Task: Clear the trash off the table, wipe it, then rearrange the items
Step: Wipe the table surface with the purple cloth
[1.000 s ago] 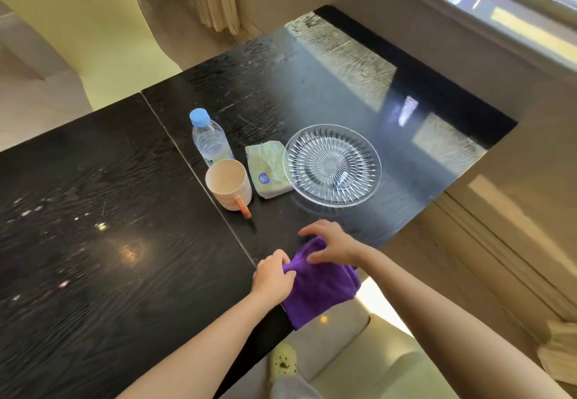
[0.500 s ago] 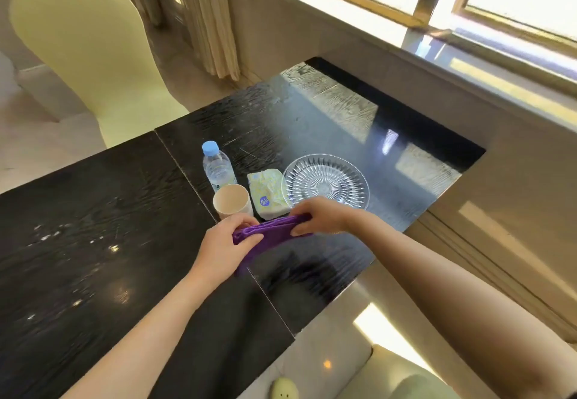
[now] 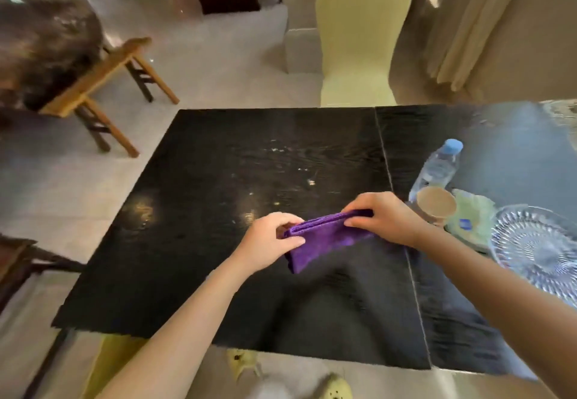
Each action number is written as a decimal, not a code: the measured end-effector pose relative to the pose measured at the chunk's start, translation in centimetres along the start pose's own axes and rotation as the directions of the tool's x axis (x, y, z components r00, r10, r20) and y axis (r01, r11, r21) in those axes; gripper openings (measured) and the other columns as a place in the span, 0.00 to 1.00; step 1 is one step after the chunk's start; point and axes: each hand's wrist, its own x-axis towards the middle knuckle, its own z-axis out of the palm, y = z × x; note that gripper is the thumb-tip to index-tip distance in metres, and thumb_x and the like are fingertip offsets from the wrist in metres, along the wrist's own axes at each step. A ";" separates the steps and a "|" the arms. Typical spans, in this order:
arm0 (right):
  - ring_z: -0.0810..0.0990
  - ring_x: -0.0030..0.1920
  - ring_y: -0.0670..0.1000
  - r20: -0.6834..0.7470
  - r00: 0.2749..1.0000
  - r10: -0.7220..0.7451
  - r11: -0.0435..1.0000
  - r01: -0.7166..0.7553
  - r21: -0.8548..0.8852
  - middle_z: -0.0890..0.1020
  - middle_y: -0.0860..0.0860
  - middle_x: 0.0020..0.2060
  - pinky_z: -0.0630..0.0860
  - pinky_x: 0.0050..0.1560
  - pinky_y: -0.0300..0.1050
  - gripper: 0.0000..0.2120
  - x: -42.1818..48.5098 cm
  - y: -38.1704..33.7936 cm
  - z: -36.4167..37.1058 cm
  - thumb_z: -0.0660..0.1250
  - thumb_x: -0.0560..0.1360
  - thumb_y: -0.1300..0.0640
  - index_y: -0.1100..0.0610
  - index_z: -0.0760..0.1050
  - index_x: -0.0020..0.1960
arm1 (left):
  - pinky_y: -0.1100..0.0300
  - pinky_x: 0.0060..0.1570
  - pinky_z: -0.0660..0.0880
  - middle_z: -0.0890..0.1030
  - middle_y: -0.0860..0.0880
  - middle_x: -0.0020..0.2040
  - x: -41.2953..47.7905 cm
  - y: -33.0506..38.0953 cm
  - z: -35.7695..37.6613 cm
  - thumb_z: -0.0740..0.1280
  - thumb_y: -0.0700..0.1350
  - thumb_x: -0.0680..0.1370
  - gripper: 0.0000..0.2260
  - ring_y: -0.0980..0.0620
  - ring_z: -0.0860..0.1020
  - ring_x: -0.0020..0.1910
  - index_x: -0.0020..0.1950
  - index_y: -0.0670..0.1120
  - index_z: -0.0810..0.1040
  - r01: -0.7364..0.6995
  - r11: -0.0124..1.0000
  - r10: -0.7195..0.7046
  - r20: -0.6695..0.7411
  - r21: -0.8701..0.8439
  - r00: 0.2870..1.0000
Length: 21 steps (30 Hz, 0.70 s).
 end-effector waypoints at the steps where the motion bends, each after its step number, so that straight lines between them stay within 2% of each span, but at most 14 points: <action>1: 0.80 0.49 0.47 0.029 0.999 -0.029 1.000 0.029 0.010 0.84 0.51 0.49 0.72 0.54 0.36 0.11 1.5 -1.0 1.0 0.71 0.72 0.56 0.57 0.82 0.54 | 0.78 0.41 0.70 0.77 0.64 0.47 -0.7 -1.2 -1.0 0.71 0.46 0.72 0.12 0.68 0.75 0.46 0.54 0.54 0.79 0.031 0.999 -0.030 -0.051 0.011 0.998; 3: 0.80 0.50 0.48 0.070 0.994 -0.082 0.996 0.080 0.026 0.84 0.51 0.49 0.71 0.53 0.37 0.11 4.5 -3.0 2.8 0.72 0.72 0.57 0.58 0.82 0.53 | 0.77 0.38 0.68 0.75 0.66 0.42 -2.1 -3.4 -3.1 0.70 0.46 0.73 0.08 0.70 0.74 0.43 0.51 0.57 0.78 0.092 0.995 -0.085 -0.156 0.036 0.984; 6: 0.81 0.50 0.48 0.114 0.985 -0.129 0.991 0.125 0.049 0.84 0.51 0.49 0.72 0.52 0.39 0.10 8.5 -6.3 5.4 0.71 0.72 0.56 0.57 0.82 0.53 | 0.76 0.38 0.66 0.77 0.62 0.43 -3.5 -6.5 -6.3 0.68 0.47 0.75 0.06 0.65 0.75 0.43 0.51 0.54 0.79 0.181 0.982 -0.161 -0.278 0.050 0.947; 11: 0.79 0.47 0.47 0.133 0.978 -0.161 0.985 0.152 0.076 0.85 0.52 0.47 0.69 0.46 0.36 0.10 14.3 -11.3 8.8 0.71 0.72 0.56 0.57 0.82 0.52 | 0.67 0.46 0.70 0.78 0.55 0.48 -4.6 -10.9 -11.8 0.65 0.49 0.77 0.09 0.58 0.76 0.48 0.56 0.48 0.78 0.279 0.958 -0.235 -0.369 0.071 0.899; 13: 0.77 0.45 0.46 0.128 0.978 -0.167 0.984 0.157 0.086 0.85 0.52 0.47 0.67 0.43 0.35 0.10 16.3 -13.0 10.0 0.71 0.72 0.56 0.57 0.82 0.52 | 0.70 0.45 0.69 0.77 0.56 0.48 -4.3 -12.6 -14.2 0.64 0.48 0.78 0.09 0.58 0.75 0.48 0.56 0.48 0.77 0.302 0.952 -0.258 -0.393 0.053 0.883; 15: 0.77 0.44 0.46 0.106 0.984 -0.146 0.984 0.134 0.119 0.85 0.52 0.45 0.65 0.41 0.34 0.09 18.4 -14.4 11.2 0.70 0.72 0.57 0.57 0.82 0.51 | 0.73 0.42 0.67 0.78 0.55 0.49 -3.4 -14.3 -16.5 0.64 0.47 0.78 0.09 0.58 0.75 0.48 0.57 0.48 0.77 0.306 0.952 -0.269 -0.405 0.027 0.874; 18: 0.77 0.43 0.45 0.064 0.996 -0.070 0.981 0.057 0.185 0.84 0.49 0.43 0.65 0.41 0.33 0.08 21.4 -16.0 13.3 0.69 0.73 0.57 0.57 0.83 0.51 | 0.68 0.43 0.69 0.80 0.54 0.50 -1.5 -16.9 -19.6 0.65 0.46 0.77 0.08 0.56 0.76 0.49 0.55 0.49 0.78 0.295 0.953 -0.294 -0.409 -0.063 0.864; 21: 0.76 0.41 0.44 0.057 0.997 0.042 0.965 -0.056 0.256 0.81 0.45 0.40 0.68 0.38 0.32 0.08 24.7 -16.5 15.5 0.69 0.73 0.56 0.55 0.83 0.50 | 0.71 0.41 0.69 0.79 0.57 0.48 0.7 -19.8 -22.1 0.66 0.46 0.77 0.06 0.60 0.76 0.46 0.53 0.53 0.77 0.281 0.953 -0.301 -0.405 -0.110 0.863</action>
